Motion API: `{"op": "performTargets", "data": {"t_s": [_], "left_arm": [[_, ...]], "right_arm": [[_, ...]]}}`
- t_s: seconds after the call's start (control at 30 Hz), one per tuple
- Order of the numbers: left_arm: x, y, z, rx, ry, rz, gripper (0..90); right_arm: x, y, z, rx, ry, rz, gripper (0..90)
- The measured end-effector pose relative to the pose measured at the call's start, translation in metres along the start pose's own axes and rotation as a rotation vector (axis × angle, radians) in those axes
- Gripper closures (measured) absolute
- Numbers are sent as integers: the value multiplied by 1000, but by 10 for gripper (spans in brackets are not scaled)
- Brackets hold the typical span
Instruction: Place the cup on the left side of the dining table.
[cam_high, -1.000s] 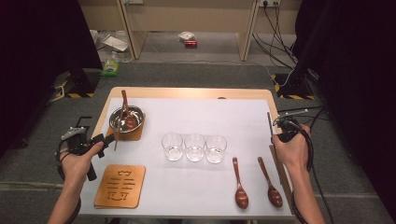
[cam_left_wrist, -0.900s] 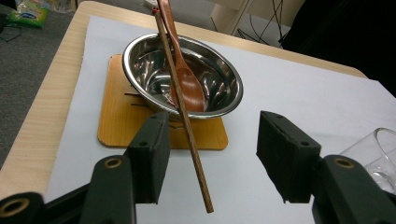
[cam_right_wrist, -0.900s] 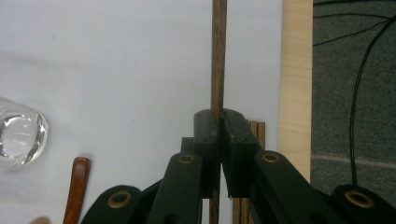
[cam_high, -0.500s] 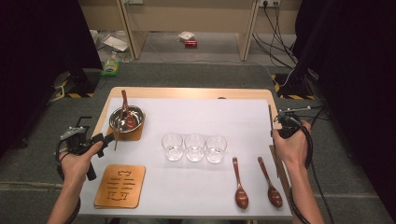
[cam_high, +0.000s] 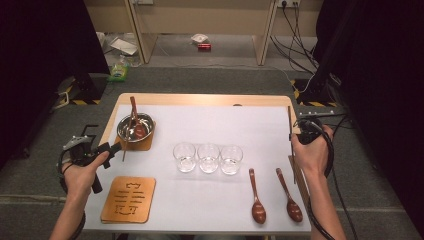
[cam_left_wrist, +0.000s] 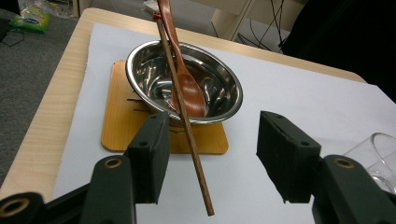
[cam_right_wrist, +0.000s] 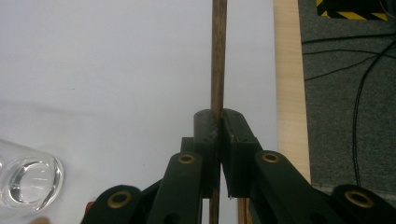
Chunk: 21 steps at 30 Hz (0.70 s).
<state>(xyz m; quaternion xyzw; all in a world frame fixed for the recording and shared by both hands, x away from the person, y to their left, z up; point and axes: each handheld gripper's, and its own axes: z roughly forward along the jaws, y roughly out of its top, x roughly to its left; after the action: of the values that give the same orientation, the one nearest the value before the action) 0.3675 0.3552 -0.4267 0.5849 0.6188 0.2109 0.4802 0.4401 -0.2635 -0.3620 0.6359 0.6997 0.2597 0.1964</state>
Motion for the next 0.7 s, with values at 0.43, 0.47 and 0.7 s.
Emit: {"op": "performTargets", "data": {"t_s": [0.43, 0.47, 0.7], "left_arm": [[1, 1, -6, -11, 0, 5, 432], [1, 0, -6, -12, -2, 5, 432], [-2, 3, -7, -15, 0, 21, 432]], "right_arm": [[11, 11, 3, -48, 14, -8, 855], [11, 11, 4, -54, 14, -15, 855], [16, 18, 6, -78, 19, -17, 855]]}}
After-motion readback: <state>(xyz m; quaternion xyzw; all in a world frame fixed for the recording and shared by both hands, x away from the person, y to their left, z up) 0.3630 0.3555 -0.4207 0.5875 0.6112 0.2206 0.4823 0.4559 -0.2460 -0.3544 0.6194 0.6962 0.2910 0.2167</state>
